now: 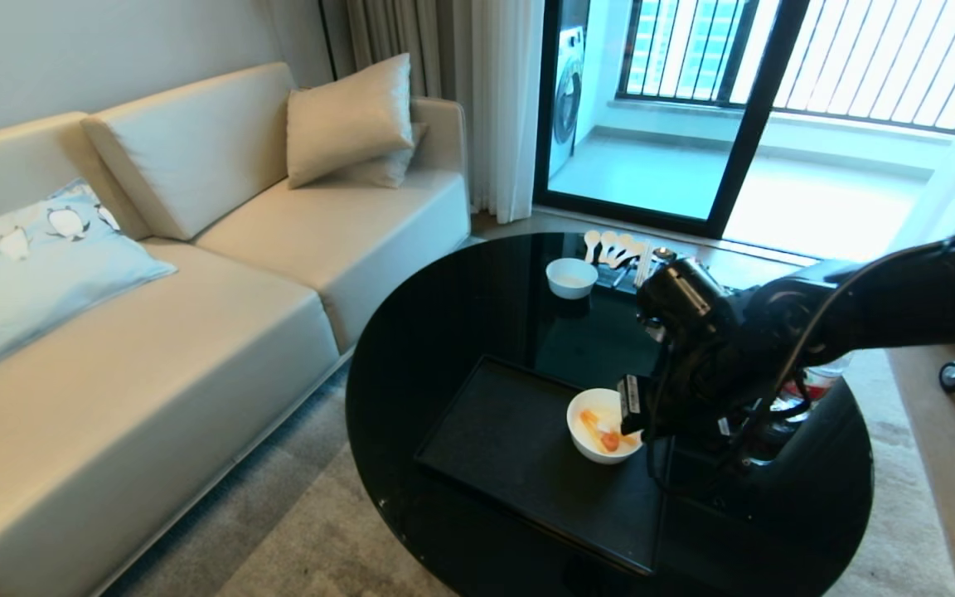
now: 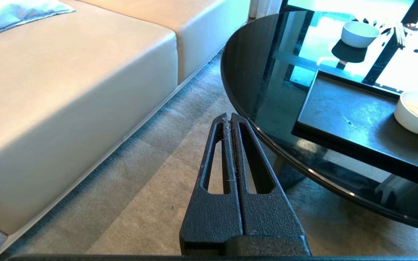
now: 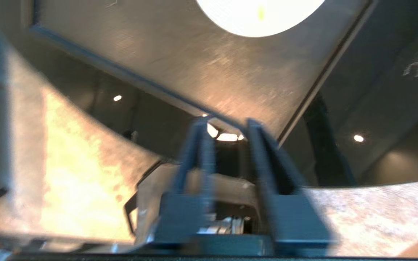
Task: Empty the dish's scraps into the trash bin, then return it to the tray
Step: Pick up the bowl with leftover food
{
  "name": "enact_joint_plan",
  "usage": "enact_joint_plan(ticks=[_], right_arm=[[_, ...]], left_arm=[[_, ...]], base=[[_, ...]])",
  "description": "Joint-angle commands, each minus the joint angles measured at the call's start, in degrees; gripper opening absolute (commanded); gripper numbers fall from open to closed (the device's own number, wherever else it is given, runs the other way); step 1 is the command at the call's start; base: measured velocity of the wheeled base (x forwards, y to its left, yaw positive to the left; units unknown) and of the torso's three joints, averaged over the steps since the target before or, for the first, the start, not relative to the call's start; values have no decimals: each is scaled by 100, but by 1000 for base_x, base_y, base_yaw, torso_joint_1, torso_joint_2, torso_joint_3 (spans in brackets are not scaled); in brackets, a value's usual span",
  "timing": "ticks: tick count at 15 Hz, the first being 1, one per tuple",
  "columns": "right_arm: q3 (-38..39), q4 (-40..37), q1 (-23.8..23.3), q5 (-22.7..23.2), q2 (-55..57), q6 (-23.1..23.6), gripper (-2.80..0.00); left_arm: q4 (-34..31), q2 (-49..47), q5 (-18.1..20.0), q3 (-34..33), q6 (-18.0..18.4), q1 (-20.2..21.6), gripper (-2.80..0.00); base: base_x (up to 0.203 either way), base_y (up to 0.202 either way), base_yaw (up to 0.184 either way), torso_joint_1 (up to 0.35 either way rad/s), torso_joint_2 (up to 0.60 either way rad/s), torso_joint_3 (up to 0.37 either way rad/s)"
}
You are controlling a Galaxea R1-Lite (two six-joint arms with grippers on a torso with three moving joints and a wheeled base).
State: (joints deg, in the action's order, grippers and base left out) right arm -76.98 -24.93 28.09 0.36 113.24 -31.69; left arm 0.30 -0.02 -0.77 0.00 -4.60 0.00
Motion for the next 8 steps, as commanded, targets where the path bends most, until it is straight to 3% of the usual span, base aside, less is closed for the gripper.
enact_joint_plan(ticks=[1,8], right_arm=[[-61,64,-67,-204,384,-21,0],[-428,366,-539,-772,1119,-30,0]], left_arm=[[5,2,-2,0,-6,0,-280],[5,2,-2,0,-6,0,-280]], base=[[0,0,0,0,0,0],[0,0,0,0,0,0]])
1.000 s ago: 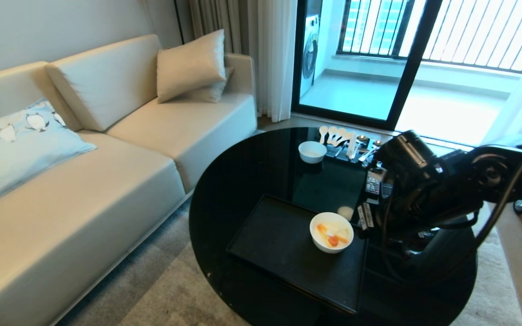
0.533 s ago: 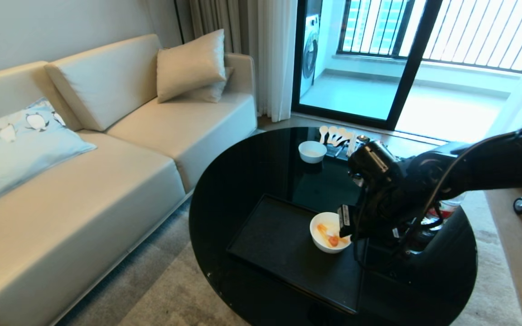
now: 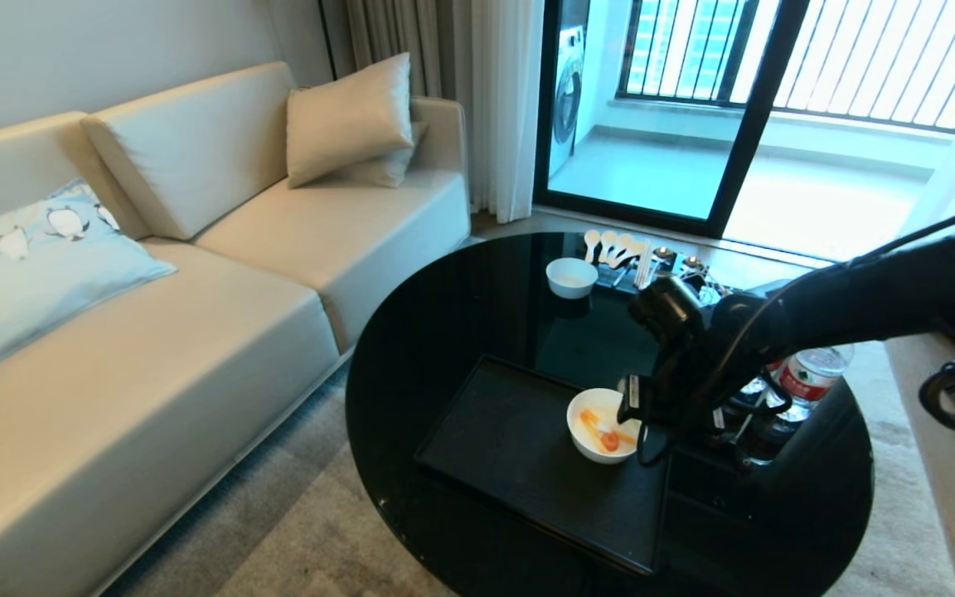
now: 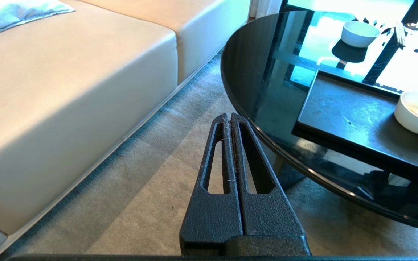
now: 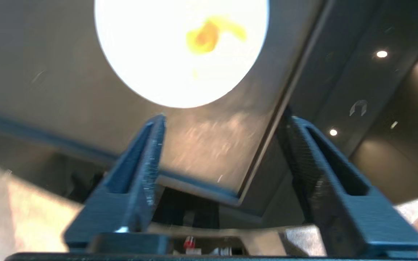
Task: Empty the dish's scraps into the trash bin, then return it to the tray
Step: Pick up the bowl with leftover food
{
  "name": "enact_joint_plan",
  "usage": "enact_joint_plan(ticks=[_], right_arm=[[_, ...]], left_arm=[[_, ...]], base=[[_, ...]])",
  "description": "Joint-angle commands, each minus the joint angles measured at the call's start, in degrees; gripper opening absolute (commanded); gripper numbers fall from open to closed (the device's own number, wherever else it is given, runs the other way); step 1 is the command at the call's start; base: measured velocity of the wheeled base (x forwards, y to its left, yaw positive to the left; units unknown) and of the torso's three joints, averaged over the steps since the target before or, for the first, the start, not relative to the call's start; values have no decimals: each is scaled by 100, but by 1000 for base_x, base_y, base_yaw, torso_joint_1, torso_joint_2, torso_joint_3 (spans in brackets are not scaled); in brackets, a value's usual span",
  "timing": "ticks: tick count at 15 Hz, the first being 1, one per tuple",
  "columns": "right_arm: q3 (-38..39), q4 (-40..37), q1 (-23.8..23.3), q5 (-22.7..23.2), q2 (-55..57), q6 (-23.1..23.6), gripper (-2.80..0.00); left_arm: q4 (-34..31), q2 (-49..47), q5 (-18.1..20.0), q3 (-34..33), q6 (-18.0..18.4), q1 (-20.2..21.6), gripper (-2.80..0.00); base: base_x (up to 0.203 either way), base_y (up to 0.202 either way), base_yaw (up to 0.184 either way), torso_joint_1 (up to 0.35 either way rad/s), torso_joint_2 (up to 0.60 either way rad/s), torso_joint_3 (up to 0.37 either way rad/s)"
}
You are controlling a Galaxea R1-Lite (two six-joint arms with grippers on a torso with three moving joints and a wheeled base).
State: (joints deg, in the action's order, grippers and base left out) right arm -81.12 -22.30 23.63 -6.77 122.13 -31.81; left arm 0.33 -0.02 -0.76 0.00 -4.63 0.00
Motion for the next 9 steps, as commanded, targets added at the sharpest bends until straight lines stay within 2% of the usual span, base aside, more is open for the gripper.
enact_joint_plan(ticks=[1,9], right_arm=[[-10,267,-143,-148,335,-19,0],[87,387,-332,-449,575,-1,0]], left_arm=[[2,2,-3,0,-3,0,-280],[2,2,-3,0,6,0,-280]], base=[[0,0,0,0,0,0],[0,0,0,0,0,0]])
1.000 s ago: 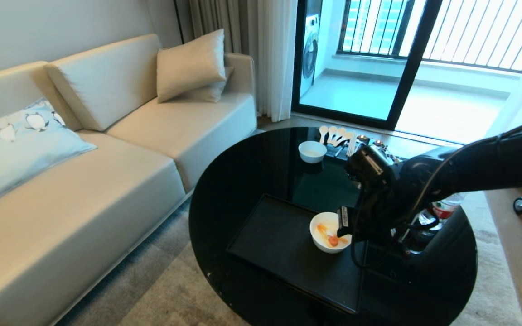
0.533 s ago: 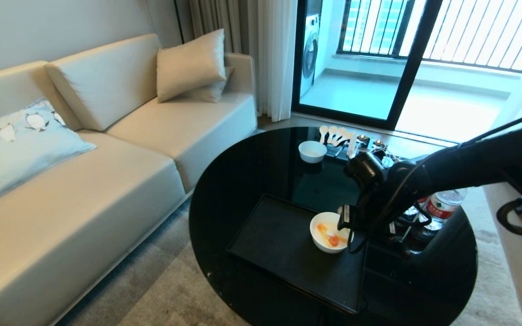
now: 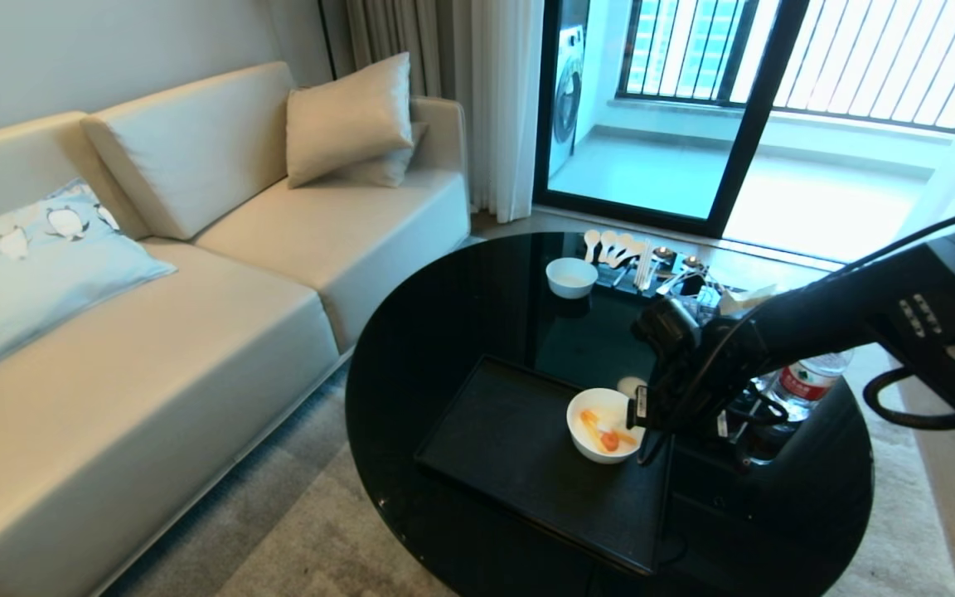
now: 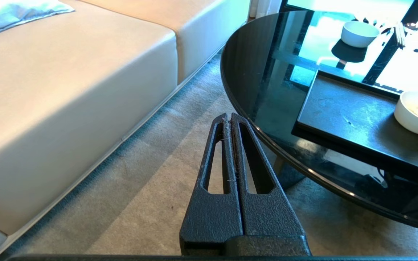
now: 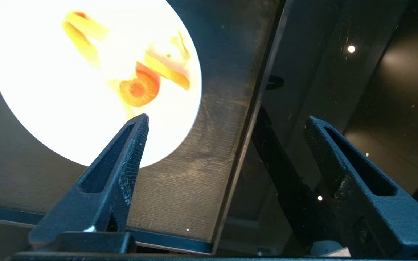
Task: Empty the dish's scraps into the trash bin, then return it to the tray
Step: Pick up the bowl with leftover food
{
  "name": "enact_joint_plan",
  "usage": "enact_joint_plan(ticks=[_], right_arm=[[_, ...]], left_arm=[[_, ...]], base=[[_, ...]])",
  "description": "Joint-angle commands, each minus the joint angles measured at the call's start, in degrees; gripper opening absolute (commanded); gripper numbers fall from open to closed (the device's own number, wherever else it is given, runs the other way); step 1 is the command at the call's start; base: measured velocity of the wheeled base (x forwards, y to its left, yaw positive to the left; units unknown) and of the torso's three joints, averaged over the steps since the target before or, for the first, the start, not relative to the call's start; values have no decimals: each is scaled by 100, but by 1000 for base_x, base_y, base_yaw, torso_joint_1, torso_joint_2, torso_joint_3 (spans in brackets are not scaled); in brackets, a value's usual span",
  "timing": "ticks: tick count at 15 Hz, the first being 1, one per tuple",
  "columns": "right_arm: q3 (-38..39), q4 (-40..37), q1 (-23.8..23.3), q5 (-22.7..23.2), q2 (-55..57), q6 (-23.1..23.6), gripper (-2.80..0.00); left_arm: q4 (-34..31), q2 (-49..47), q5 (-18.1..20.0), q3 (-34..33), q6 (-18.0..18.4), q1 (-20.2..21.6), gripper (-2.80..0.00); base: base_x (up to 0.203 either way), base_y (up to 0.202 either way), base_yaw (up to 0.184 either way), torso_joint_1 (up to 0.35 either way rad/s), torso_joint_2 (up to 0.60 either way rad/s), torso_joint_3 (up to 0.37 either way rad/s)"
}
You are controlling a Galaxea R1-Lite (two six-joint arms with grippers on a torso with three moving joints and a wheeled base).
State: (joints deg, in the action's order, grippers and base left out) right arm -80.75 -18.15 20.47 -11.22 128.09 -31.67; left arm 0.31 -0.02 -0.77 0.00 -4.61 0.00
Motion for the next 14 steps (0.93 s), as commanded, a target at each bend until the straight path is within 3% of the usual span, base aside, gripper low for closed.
enact_joint_plan(ticks=[1,4,14], right_arm=[[105,-28,-25,-15,-38,-14,0],[179,3,-127,-257,-3,-23,0],[309,-31,-123,-249,-27,-32,0]], left_arm=[[4,2,-2,0,-4,0,-280],[4,2,-2,0,-4,0,-280],[4,2,-2,0,-4,0,-280]], base=[[0,0,0,0,0,0],[0,0,0,0,0,0],[0,0,0,0,0,0]])
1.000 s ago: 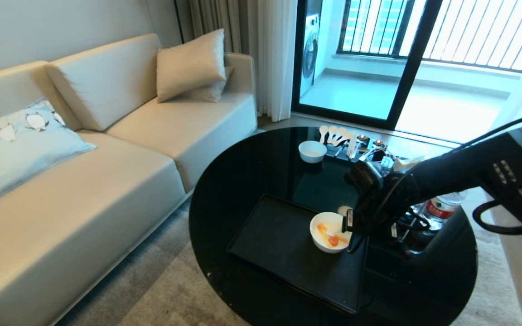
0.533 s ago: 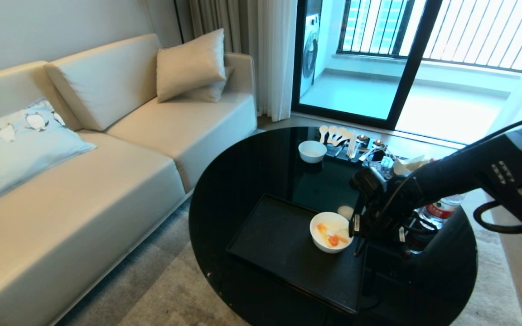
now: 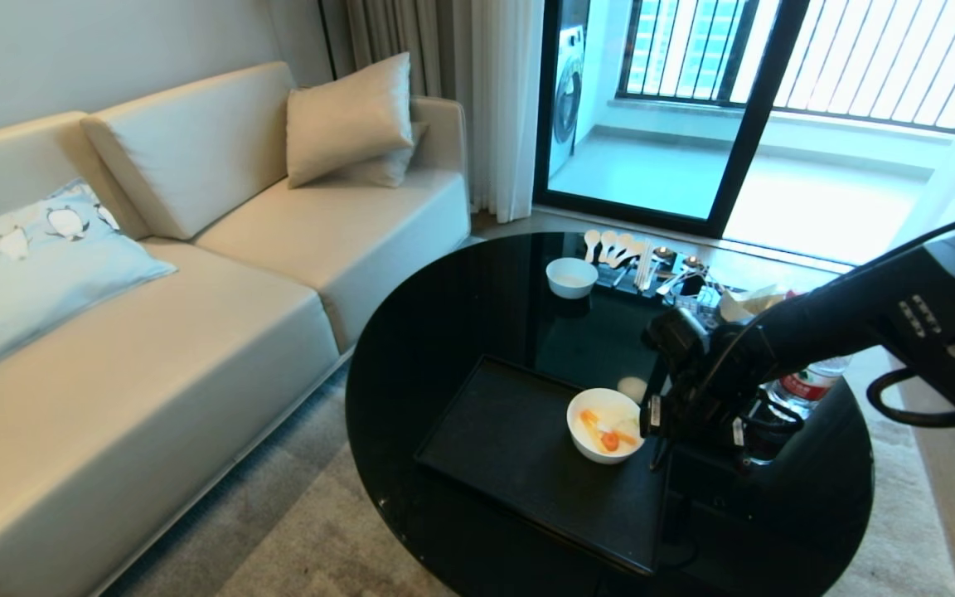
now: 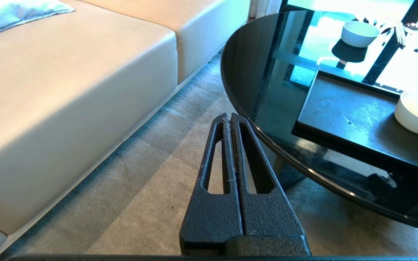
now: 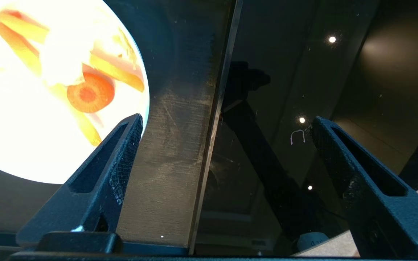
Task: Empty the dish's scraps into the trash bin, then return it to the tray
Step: Pick up the bowl with leftover food
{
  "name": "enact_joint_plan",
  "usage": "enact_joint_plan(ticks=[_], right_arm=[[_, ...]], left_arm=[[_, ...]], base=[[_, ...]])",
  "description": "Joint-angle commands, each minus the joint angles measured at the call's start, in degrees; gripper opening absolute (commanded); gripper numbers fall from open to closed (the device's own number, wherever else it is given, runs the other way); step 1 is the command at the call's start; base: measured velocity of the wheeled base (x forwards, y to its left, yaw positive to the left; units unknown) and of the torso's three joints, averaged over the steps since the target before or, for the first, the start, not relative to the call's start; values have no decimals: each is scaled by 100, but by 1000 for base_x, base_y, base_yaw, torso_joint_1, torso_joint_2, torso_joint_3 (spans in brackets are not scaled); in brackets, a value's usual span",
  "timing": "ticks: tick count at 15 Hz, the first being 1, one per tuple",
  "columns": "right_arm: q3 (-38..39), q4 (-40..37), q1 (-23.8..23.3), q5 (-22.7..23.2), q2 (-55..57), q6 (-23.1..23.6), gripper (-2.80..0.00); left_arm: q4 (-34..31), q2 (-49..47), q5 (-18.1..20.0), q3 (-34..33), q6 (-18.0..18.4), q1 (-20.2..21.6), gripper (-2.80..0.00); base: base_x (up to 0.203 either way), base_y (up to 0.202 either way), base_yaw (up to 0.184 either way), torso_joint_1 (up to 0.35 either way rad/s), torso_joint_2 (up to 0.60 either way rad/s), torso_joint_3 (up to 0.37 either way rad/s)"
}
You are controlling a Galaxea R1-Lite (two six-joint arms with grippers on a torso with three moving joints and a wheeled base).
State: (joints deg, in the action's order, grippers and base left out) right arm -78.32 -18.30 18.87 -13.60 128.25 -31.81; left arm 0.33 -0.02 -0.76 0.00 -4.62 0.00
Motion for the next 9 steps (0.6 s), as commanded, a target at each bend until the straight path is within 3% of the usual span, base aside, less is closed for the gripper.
enact_joint_plan(ticks=[1,9], right_arm=[[162,-24,78,-4,-84,-19,0],[397,-25,389,33,-274,-194,0]], left_arm=[[2,2,-4,0,-4,0,-280],[2,2,-4,0,-4,0,-280]], base=[[0,0,0,0,0,0],[0,0,0,0,0,0]])
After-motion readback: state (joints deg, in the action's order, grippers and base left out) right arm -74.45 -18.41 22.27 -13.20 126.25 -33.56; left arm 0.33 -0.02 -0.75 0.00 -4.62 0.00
